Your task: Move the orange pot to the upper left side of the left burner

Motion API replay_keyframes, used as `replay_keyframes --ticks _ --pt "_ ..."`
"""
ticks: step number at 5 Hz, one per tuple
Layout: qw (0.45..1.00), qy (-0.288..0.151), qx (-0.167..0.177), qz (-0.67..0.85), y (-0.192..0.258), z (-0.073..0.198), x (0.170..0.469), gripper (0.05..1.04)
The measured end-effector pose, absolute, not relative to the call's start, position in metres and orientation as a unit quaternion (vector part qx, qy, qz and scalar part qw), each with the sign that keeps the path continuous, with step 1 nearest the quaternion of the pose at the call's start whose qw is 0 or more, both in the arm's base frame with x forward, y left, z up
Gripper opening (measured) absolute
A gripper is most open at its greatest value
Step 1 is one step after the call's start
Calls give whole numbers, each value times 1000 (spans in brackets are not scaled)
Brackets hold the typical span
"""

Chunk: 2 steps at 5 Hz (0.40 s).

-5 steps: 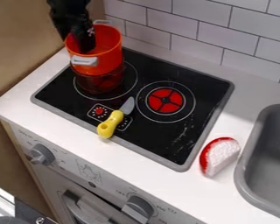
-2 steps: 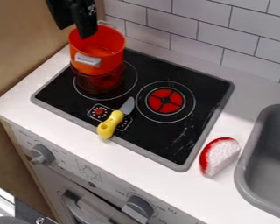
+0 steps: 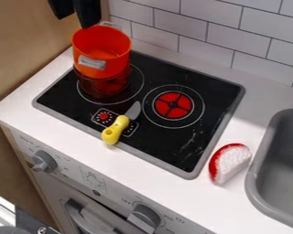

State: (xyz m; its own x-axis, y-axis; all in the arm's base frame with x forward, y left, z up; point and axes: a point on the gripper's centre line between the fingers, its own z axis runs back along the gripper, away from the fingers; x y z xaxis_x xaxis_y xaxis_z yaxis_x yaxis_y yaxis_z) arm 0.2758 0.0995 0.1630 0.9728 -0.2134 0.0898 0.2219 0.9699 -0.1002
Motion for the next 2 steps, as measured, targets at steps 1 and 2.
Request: replay_keyframes --ticks 1,2 --pt "991 -42 -72 -107 83 163 270 998" --pt "991 -47 -78 -97 63 161 263 999"
